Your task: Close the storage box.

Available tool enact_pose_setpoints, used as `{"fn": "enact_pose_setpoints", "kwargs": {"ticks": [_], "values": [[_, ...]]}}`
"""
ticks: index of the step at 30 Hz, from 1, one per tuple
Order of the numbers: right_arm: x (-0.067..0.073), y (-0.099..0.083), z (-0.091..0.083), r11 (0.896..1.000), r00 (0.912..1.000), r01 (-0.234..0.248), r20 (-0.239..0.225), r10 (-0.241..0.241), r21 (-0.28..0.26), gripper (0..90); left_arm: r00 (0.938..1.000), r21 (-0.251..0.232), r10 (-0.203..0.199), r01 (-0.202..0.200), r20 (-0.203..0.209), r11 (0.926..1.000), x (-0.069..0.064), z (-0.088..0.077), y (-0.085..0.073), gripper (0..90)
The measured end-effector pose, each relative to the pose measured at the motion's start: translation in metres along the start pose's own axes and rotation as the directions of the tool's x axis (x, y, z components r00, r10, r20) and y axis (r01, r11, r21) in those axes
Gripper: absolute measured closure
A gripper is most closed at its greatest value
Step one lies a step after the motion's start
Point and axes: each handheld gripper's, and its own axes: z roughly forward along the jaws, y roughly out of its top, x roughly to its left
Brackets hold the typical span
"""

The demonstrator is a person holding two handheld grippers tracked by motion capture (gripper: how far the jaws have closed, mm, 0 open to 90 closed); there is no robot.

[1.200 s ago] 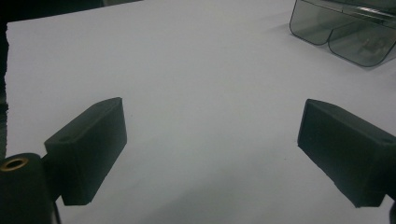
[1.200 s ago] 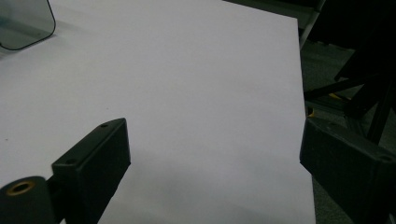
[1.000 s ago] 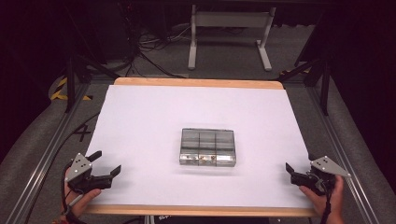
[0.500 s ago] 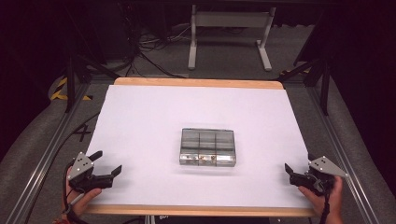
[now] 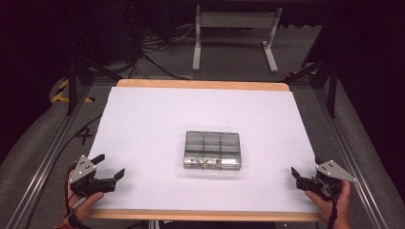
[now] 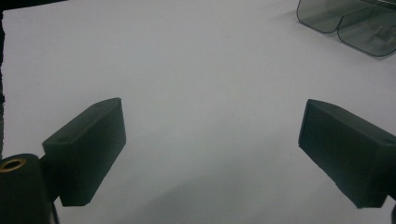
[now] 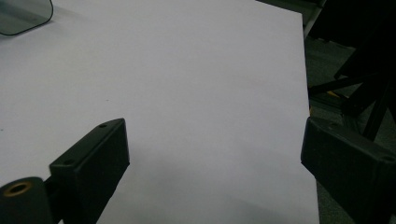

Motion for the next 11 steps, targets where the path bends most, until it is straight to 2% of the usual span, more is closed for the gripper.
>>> {"fn": "enact_pose_setpoints", "kwargs": {"ticks": [11], "values": [[-0.0020, -0.0008, -0.0014, 1.000, 0.9998, -0.017, -0.011, 0.017, -0.017, 8.7, 1.0000, 0.000, -0.004, 0.004, 0.000, 1.0000, 0.0007, 0.0002, 0.0001, 8.0]]}}
